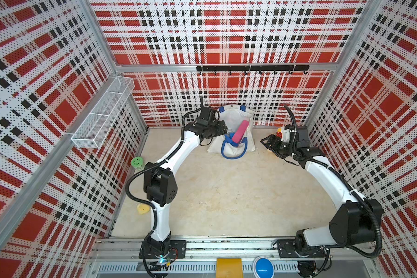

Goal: Take out the compass set from the canvas bag
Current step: Move the canvas bag to the center of the board.

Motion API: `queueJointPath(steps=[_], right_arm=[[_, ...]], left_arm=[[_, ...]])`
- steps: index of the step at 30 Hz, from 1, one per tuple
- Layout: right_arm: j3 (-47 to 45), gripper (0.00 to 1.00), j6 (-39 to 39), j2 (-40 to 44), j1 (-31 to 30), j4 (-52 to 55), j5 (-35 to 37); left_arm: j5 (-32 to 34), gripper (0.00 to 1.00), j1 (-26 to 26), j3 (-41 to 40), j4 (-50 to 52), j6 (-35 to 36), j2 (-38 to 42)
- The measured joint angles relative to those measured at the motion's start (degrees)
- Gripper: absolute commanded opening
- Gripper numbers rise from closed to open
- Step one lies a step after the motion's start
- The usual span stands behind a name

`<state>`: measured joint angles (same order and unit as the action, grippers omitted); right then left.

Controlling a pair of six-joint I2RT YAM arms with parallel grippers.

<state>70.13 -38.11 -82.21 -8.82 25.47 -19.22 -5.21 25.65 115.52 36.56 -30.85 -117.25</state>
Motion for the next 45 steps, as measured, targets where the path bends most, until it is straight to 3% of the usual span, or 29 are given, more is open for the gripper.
queueJointPath(steps=[3, 5, 9, 11, 16, 25, 36, 37, 41, 45], right_arm=[[0.0, 0.85, 0.2, 0.0, -0.8, 0.8, 0.5], [0.0, 0.84, 0.5, 0.0, -1.1, 1.3, 0.6], [0.0, 0.79, 1.3, 0.0, -1.2, 2.3, 0.9], [0.3, 0.74, 1.7, -0.1, -1.2, 3.0, 0.9], [1.9, 0.67, 2.7, -1.1, -1.4, 5.4, 1.4], [2.7, 0.75, 3.5, -1.8, -3.4, 8.9, 1.3], [6.3, 0.79, 3.8, -3.3, -9.7, 11.7, 1.9], [6.3, 0.79, 3.8, -3.3, -10.1, 11.9, 2.0], [6.2, 0.79, 2.9, -3.3, -11.9, 12.7, 3.1], [5.4, 0.79, 1.6, -3.1, -13.6, 13.0, 4.4]], left_arm=[[1.2, 0.66, 0.0, 3.2, 2.0, 1.0, -3.2], [1.6, 0.59, 0.0, 5.1, 3.4, 1.6, -5.4], [1.2, 0.15, 0.0, 9.4, 5.4, 1.8, -9.3], [0.9, 0.0, 0.0, 11.2, 6.3, 1.9, -10.3], [0.6, 0.0, 0.1, 10.9, 7.3, 1.9, -10.0], [3.6, 0.0, 2.1, -5.8, 6.0, 2.1, 2.6], [7.8, 0.0, 10.2, -24.3, 6.5, -0.7, 18.4], [8.2, 0.06, 11.0, -25.9, 6.5, -1.0, 19.7], [9.7, 0.47, 13.4, -31.6, 6.2, -2.4, 25.2], [11.5, 0.59, 14.4, -34.4, 6.0, -3.1, 30.6]])
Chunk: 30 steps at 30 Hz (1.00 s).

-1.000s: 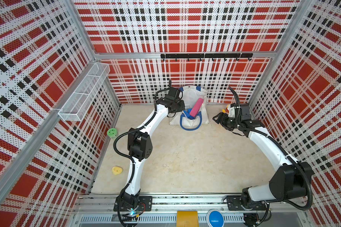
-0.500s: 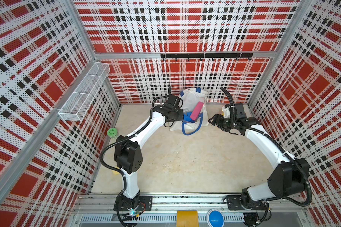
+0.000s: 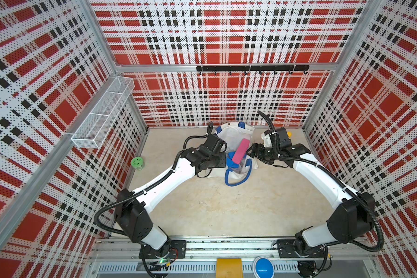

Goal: Take out the compass set from the canvas bag
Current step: Move the canvas bag to the center of the board, then adjust the canvas bag at the center of the board.

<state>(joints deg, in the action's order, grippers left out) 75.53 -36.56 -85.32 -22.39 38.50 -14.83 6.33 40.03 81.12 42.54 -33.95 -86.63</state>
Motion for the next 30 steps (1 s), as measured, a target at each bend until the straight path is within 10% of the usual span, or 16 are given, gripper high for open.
queueJointPath(steps=[11, 30], right_arm=[[-1.4, 0.74, -4.0, 0.3, -5.3, 1.6, 3.3], [-1.0, 0.75, -5.0, -2.9, -5.2, 5.2, 3.8]], left_arm=[[-1.1, 0.75, -14.2, 2.9, 1.1, 7.2, 6.9], [-19.5, 0.79, -17.8, 50.1, 8.6, 25.4, -35.7]])
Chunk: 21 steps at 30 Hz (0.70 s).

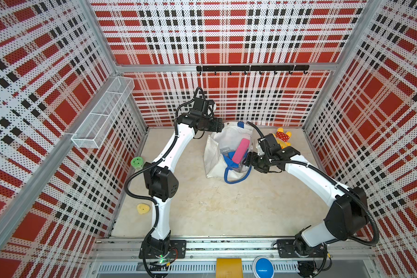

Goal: Take out the compass set from the canvas bag
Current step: Adjust the canvas bag at the center of the board.

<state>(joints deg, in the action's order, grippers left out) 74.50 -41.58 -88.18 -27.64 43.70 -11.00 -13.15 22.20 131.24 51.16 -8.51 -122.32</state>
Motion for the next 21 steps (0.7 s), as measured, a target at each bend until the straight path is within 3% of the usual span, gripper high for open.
queueJointPath(steps=[4, 5, 8, 11, 14, 16, 21], right_arm=[[0.9, 0.72, 0.0, -1.0, 0.0, 0.6, -0.2], [1.0, 0.7, 0.0, -1.1, 0.0, 0.6, -0.2], [1.3, 0.53, 0.3, -1.2, 0.0, 0.7, -0.3], [2.2, 0.34, 0.5, -1.6, 0.0, 0.6, -0.3], [3.9, 0.16, 0.6, -3.0, 0.0, 0.8, -0.3], [5.7, 0.09, 1.0, -4.3, 0.0, 1.1, -0.5], [10.6, 0.07, 1.6, -7.5, 0.0, 2.5, -0.6]], left_arm=[[-0.5, 0.73, 1.0, 2.5, 2.4, 1.8, -3.9], [-0.5, 0.65, 1.4, 2.5, 3.0, 2.3, -4.5], [-0.3, 0.26, 2.0, 2.5, 4.6, 2.7, -5.5], [-0.1, 0.04, 2.1, 2.5, 6.1, 2.8, -5.5], [0.1, 0.0, 2.1, 1.9, 6.3, 3.3, -5.2], [0.5, 0.0, 2.1, 0.0, 6.1, 3.3, -4.0], [2.5, 0.0, 2.1, -9.2, 6.3, 2.7, 3.5]])
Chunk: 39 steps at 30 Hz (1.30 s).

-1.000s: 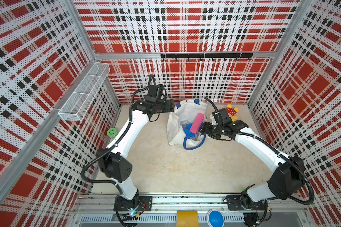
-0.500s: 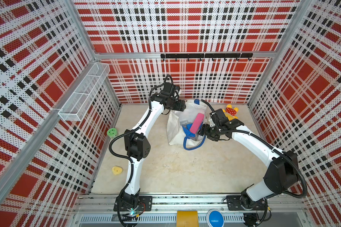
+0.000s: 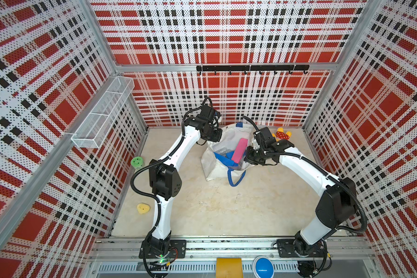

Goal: Take out the compass set from the canvas bag
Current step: Adjust the canvas bag at the center of the board.

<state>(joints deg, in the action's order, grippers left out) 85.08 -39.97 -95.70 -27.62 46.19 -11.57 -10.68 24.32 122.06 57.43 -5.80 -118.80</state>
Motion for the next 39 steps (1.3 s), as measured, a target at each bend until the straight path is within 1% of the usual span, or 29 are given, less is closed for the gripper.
queueJointPath(steps=[2, 9, 10, 11, 14, 15, 17, 19, 21, 24, 27, 28, 29, 33, 36, 39], right_arm=[[2.1, 0.1, 0.4, -1.2, 0.0, 0.6, 0.0], [12.7, 0.19, 3.4, -8.1, 0.3, 3.1, -1.9], [14.7, 0.2, 3.9, -9.5, 0.4, 3.4, -2.1], [16.3, 0.21, 4.5, -10.6, 0.6, 3.5, -2.3], [21.1, 0.32, 6.1, -14.2, 0.9, 4.4, -3.5], [22.5, 0.37, 6.6, -15.3, 1.0, 4.6, -4.0], [24.1, 0.52, 7.2, -16.8, 1.0, 4.8, -4.9], [24.3, 0.62, 7.9, -17.3, 1.0, 5.1, -5.5], [24.3, 0.68, 8.1, -17.3, 1.0, 5.5, -5.8], [24.3, 0.7, 8.0, -16.6, 1.1, 5.9, -5.5], [24.0, 0.71, 7.8, -14.7, 1.1, 7.3, -4.5], [23.6, 0.7, 7.7, -13.6, 1.1, 7.8, -3.9], [23.1, 0.7, 7.5, -12.1, 1.1, 8.3, -3.3], [19.2, 0.7, 6.5, -5.6, 1.1, 9.6, -1.7], [15.6, 0.7, 5.6, -1.7, 0.9, 10.2, -1.2], [12.4, 0.71, 4.7, 0.2, 0.1, 10.4, -0.9]], left_arm=[[1.0, 0.0, 0.0, -4.3, 0.1, -0.5, 3.7], [5.7, 0.0, 0.4, -22.9, -0.4, -5.2, 20.7], [6.4, 0.04, 0.7, -25.7, -0.4, -6.1, 23.0], [6.9, 0.1, 1.0, -28.5, -0.5, -7.1, 25.4], [7.9, 0.41, 2.7, -35.7, -1.4, -9.8, 31.2], [8.0, 0.51, 3.3, -37.9, -1.9, -10.6, 32.8], [7.7, 0.65, 3.9, -40.3, -2.8, -11.8, 35.0], [7.6, 0.71, 4.0, -40.9, -3.3, -12.6, 36.1], [7.5, 0.76, 2.8, -40.9, -4.2, -12.7, 37.0], [6.6, 0.8, -1.0, -39.9, -4.2, -12.5, 37.9], [5.6, 0.82, -5.4, -36.6, -3.6, -11.2, 37.8], [5.4, 0.91, -6.4, -35.3, -3.3, -10.6, 37.7], [5.1, 0.92, -6.8, -33.7, -2.7, -9.8, 37.4], [4.0, 0.91, -6.8, -28.7, -1.7, -7.3, 35.1], [3.6, 0.89, -6.7, -27.5, -1.0, -6.1, 32.6], [3.9, 0.87, -6.6, -27.4, 0.3, -5.0, 29.5]])
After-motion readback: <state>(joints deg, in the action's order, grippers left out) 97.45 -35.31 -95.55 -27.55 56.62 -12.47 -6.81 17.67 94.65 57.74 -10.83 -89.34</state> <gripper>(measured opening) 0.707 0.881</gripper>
